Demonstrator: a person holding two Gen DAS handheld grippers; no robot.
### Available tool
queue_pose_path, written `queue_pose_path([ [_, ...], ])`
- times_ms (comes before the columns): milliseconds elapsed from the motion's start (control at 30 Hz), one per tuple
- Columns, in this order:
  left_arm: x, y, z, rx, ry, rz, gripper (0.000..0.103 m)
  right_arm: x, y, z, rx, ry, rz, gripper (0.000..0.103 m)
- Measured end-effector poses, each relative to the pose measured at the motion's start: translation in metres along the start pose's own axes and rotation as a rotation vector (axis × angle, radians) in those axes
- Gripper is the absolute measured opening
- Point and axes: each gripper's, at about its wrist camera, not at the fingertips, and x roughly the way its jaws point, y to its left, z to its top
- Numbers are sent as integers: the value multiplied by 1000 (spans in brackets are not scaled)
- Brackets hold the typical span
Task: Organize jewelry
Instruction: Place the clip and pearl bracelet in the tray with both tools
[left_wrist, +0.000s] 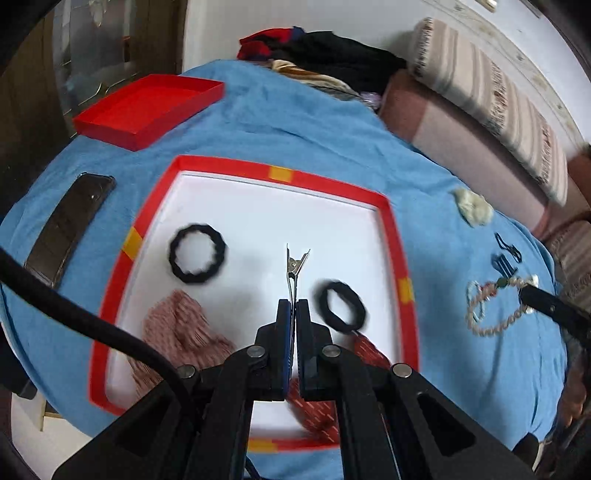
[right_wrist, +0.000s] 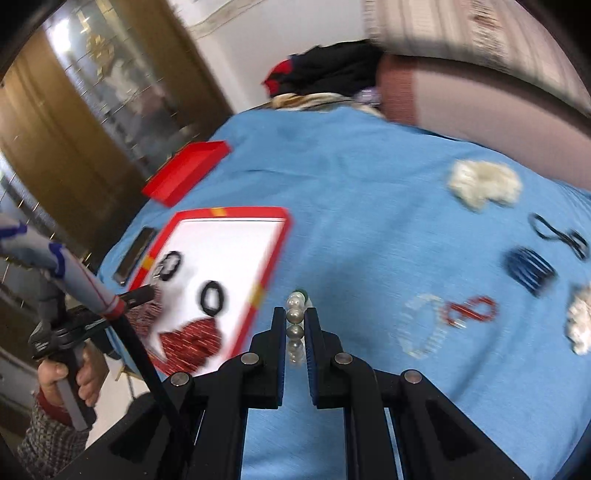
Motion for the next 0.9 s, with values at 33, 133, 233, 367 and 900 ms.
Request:
queue_pose_path([
  [33, 3, 5, 5, -2, 3, 6, 2, 7, 7, 4, -9, 5, 8, 10],
  [133, 15, 20, 22, -8, 13, 36, 2, 39, 37, 19, -43, 35, 29, 10],
  [233, 29, 34, 39, -23, 24, 60, 2, 71, 64, 33, -74, 65, 48, 10],
  [367, 45, 49, 57, -40, 38, 87, 2, 102, 81, 53, -60, 52, 101, 10],
  [900, 42, 28, 66, -3, -3, 129, 33, 104, 41, 49, -52, 10, -65, 31],
])
